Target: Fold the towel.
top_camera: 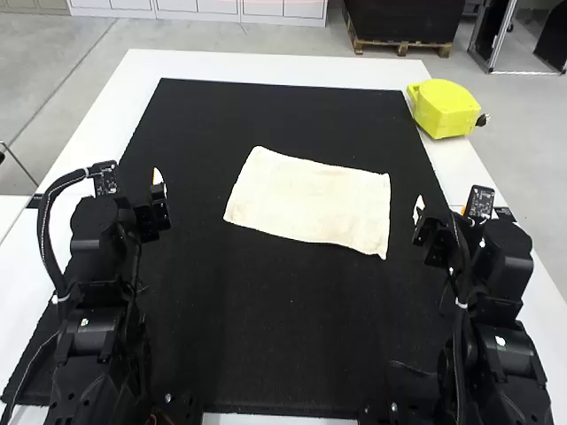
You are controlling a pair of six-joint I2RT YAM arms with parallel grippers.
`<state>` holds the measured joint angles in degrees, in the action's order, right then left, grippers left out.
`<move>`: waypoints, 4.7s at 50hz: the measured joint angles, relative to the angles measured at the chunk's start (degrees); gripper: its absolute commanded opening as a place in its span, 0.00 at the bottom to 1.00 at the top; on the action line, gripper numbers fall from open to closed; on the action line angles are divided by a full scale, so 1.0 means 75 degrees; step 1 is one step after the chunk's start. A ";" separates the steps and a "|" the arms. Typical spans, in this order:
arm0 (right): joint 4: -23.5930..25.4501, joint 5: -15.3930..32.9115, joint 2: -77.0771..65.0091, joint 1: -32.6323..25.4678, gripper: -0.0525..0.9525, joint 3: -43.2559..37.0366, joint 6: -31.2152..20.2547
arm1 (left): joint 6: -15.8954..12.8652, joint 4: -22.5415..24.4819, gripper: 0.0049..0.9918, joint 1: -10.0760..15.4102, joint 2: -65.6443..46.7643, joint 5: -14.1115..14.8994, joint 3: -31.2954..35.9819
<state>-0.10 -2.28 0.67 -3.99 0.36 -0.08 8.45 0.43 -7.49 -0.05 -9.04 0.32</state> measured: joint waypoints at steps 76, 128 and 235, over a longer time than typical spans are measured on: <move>0.0003 0.0000 0.0000 0.0000 0.97 0.0000 0.0000 | 0.0055 -0.0003 0.98 0.0000 0.0000 0.0000 -0.0003; 0.0003 0.0000 0.0000 0.0000 0.96 0.0000 0.0000 | 0.0055 -0.0003 0.98 0.0000 0.0000 0.0000 0.0000; -0.1437 0.0082 0.1772 -0.0251 0.96 0.2463 -0.0586 | 0.0551 0.1460 0.98 0.0003 -0.2713 0.1323 0.2748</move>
<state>-10.87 -1.67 13.96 -5.87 18.83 -4.47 12.58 11.38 -7.46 -20.40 0.89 20.93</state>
